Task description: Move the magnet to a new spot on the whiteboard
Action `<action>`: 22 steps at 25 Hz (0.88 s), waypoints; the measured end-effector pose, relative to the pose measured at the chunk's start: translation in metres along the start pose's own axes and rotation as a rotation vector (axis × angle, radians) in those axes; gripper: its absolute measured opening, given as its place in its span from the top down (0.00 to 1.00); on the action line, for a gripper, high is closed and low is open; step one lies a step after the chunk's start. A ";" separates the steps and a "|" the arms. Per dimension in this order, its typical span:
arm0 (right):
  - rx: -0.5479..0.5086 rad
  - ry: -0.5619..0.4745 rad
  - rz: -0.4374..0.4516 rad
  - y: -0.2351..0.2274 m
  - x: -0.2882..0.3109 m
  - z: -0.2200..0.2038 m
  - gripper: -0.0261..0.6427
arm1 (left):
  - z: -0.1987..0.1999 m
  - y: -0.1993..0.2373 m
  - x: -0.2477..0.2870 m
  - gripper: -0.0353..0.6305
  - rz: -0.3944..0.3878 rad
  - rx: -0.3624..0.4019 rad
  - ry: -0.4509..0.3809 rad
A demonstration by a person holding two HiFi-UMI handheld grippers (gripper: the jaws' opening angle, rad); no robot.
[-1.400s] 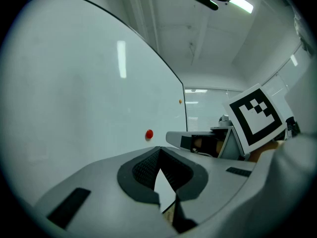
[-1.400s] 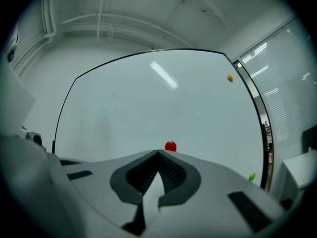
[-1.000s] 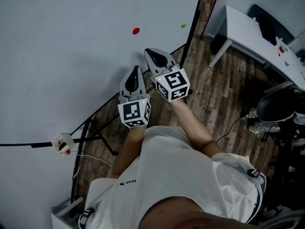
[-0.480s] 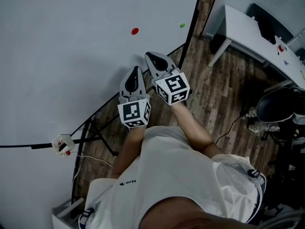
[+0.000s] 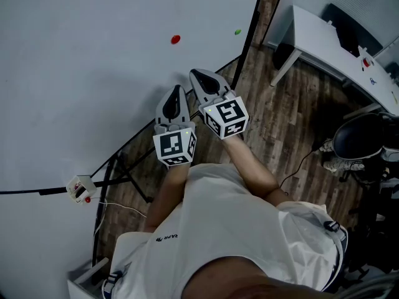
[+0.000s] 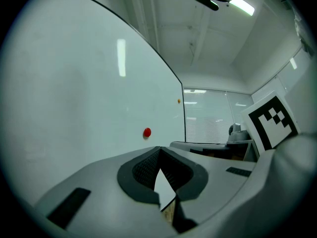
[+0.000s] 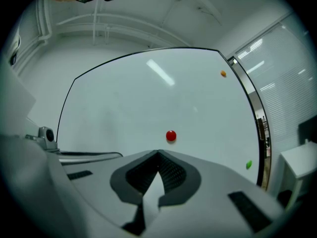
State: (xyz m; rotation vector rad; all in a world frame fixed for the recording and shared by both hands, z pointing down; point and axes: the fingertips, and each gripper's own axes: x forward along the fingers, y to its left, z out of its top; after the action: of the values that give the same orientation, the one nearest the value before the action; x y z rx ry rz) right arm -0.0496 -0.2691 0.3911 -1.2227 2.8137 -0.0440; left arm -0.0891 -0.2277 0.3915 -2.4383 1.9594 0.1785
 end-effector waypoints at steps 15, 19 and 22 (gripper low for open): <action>-0.023 0.002 -0.001 0.004 -0.007 -0.004 0.94 | -0.001 0.002 0.001 0.94 0.003 -0.003 -0.001; -0.020 0.002 -0.001 0.005 -0.012 -0.004 0.94 | -0.001 0.001 0.001 0.94 0.004 0.000 0.001; -0.020 0.001 0.000 0.006 -0.014 -0.005 0.94 | -0.001 0.002 0.000 0.94 0.004 0.000 0.000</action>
State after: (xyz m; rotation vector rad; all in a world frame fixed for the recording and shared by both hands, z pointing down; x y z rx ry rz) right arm -0.0454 -0.2548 0.3966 -1.2270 2.8220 -0.0172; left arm -0.0904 -0.2285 0.3928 -2.4347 1.9644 0.1778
